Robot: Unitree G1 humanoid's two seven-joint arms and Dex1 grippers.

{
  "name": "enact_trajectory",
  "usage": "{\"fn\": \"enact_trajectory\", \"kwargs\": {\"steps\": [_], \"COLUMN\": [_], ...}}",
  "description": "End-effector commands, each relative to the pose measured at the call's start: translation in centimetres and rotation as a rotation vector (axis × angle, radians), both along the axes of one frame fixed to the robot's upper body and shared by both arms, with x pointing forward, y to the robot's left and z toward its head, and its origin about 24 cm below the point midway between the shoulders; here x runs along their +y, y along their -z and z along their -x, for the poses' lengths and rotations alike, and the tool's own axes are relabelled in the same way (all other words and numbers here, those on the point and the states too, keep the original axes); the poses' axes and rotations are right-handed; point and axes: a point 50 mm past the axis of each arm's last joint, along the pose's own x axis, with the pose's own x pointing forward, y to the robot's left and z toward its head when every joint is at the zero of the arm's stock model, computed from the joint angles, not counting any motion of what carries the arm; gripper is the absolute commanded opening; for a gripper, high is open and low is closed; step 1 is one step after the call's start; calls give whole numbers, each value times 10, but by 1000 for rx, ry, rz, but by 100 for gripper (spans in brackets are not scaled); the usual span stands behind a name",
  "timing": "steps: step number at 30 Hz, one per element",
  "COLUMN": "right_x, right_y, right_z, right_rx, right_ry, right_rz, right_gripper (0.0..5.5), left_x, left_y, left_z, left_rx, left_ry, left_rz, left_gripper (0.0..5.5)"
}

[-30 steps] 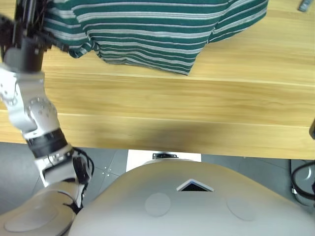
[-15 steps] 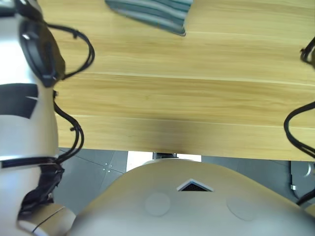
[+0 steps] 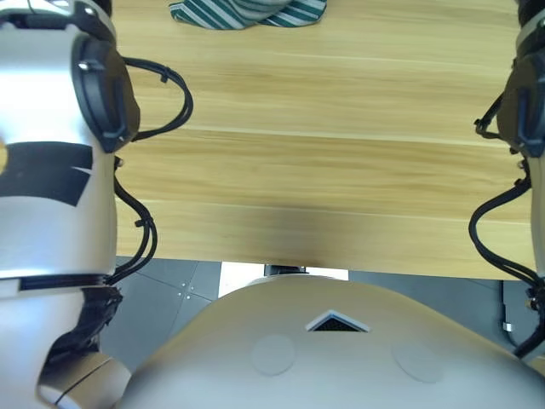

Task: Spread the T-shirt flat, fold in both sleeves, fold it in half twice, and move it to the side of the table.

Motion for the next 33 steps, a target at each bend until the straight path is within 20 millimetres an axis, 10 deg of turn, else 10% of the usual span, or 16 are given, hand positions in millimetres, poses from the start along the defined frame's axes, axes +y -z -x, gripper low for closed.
{"fn": "enact_trajectory", "kwargs": {"steps": [1, 6, 10, 14, 19, 26, 33], "right_x": [-32, -68, -74, -87, -106, -121, -120], "right_y": [33, 24, 55, 121, 150, 142, 121], "right_z": [14, 42, 90, 154, 214, 267, 261], "right_rx": [63, -19, 72, 389, 620, 741, 748], "right_ry": [-75, -303, -590, -744, -738, -730, -799], "right_rz": [-70, -168, -40, 91, 89, 74, -29], "right_gripper": [2, 2, 2, 2, 0, 123, 259], "left_x": [6, 44, 72, 67, 64, 80, 77], "left_y": [68, 61, 55, 94, 158, 164, 121], "left_z": [30, 123, 174, 225, 286, 332, 336], "left_rx": [175, 151, 111, 170, 359, 337, 198], "left_ry": [263, 355, 349, 490, 727, 731, 721], "left_rz": [1, 193, 275, 42, -256, -416, -283], "left_gripper": [0, 0, 0, 0, 20, 142, 266]}}
